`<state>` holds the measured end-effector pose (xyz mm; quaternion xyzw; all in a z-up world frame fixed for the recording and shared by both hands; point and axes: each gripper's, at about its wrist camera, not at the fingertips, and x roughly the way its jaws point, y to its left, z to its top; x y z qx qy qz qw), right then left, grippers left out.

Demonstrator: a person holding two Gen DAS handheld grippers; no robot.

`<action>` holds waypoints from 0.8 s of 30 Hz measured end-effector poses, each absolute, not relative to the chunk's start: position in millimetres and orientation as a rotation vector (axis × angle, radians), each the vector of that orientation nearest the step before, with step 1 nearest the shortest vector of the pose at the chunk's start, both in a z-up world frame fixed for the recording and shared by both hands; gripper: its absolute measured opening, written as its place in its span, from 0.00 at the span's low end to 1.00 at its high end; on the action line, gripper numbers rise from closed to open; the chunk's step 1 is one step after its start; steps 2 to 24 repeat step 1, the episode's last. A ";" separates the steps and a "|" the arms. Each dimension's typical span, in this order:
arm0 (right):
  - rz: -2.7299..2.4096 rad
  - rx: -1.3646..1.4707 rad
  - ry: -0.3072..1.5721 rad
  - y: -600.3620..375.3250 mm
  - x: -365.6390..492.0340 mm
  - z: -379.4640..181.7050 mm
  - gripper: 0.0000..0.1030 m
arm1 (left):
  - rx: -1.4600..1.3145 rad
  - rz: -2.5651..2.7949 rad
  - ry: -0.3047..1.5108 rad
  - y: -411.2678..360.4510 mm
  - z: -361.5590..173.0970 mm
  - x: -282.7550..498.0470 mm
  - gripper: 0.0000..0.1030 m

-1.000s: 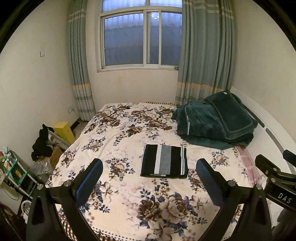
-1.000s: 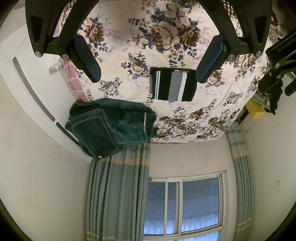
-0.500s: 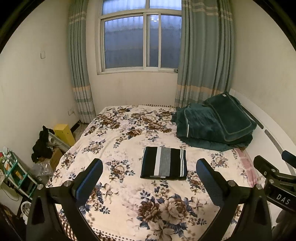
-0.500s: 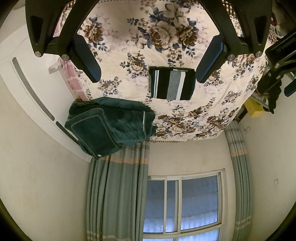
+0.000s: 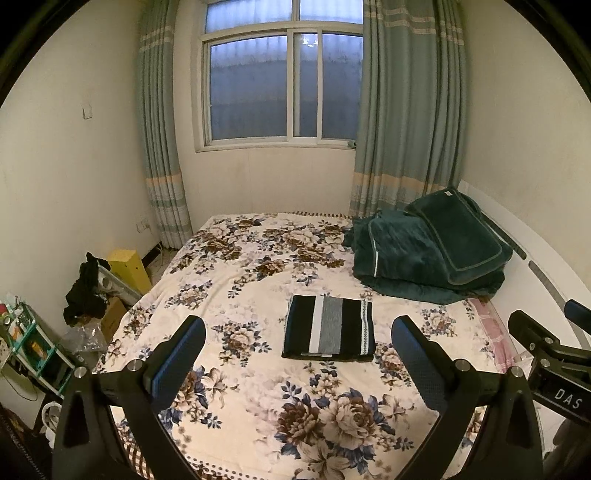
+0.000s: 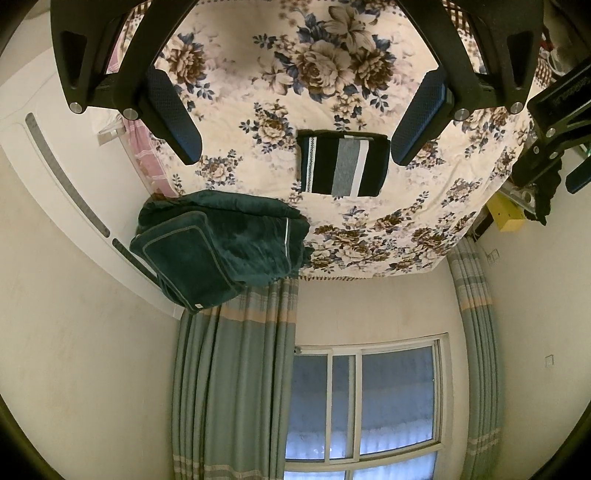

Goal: Fold small clothes

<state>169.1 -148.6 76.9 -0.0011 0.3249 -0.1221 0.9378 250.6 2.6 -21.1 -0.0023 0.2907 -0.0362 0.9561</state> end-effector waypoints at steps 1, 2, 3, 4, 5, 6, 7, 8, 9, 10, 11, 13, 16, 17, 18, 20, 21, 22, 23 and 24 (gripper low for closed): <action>-0.251 -0.001 0.661 -148.7 168.2 76.7 1.00 | -0.007 -0.079 0.589 2.2 -20.6 251.0 1.00; -0.251 -0.001 0.661 -148.7 168.2 76.7 1.00 | -0.007 -0.079 0.589 2.2 -20.6 251.0 1.00; -0.251 -0.001 0.661 -148.7 168.2 76.7 1.00 | -0.007 -0.079 0.589 2.2 -20.6 251.0 1.00; -0.251 -0.001 0.661 -148.7 168.2 76.7 1.00 | -0.007 -0.079 0.589 2.2 -20.6 251.0 1.00; -0.251 -0.001 0.661 -148.7 168.2 76.7 1.00 | -0.007 -0.079 0.589 2.2 -20.6 251.0 1.00; -0.251 -0.001 0.661 -148.7 168.2 76.7 1.00 | -0.007 -0.079 0.589 2.2 -20.6 251.0 1.00; -0.251 -0.001 0.661 -148.7 168.2 76.7 1.00 | -0.007 -0.079 0.589 2.2 -20.6 251.0 1.00; -0.251 -0.001 0.661 -148.7 168.2 76.7 1.00 | -0.007 -0.079 0.589 2.2 -20.6 251.0 1.00; -0.251 -0.001 0.661 -148.7 168.2 76.7 1.00 | -0.007 -0.079 0.589 2.2 -20.6 251.0 1.00; -0.251 -0.001 0.661 -148.7 168.2 76.7 1.00 | -0.007 -0.079 0.589 2.2 -20.6 251.0 1.00; -0.251 -0.001 0.661 -148.7 168.2 76.7 1.00 | -0.007 -0.079 0.589 2.2 -20.6 251.0 1.00; -0.251 -0.001 0.661 -148.7 168.2 76.7 1.00 | -0.007 -0.079 0.589 2.2 -20.6 251.0 1.00; -0.251 -0.001 0.661 -148.7 168.2 76.7 1.00 | -0.007 -0.079 0.589 2.2 -20.6 251.0 1.00; -0.251 -0.001 0.661 -148.7 168.2 76.7 1.00 | -0.007 -0.079 0.589 2.2 -20.6 251.0 1.00; -0.251 -0.001 0.661 -148.7 168.2 76.7 1.00 | -0.007 -0.079 0.589 2.2 -20.6 251.0 1.00; -0.251 -0.001 0.661 -148.7 168.2 76.7 1.00 | -0.007 -0.079 0.589 2.2 -20.6 251.0 1.00; -0.251 -0.001 0.661 -148.7 168.2 76.7 1.00 | -0.007 -0.079 0.589 2.2 -20.6 251.0 1.00; -0.251 -0.001 0.661 -148.7 168.2 76.7 1.00 | -0.007 -0.079 0.589 2.2 -20.6 251.0 1.00; -0.251 -0.001 0.661 -148.7 168.2 76.7 1.00 | -0.007 -0.079 0.589 2.2 -20.6 251.0 1.00; -0.251 -0.001 0.661 -148.7 168.2 76.7 1.00 | -0.007 -0.079 0.589 2.2 -20.6 251.0 1.00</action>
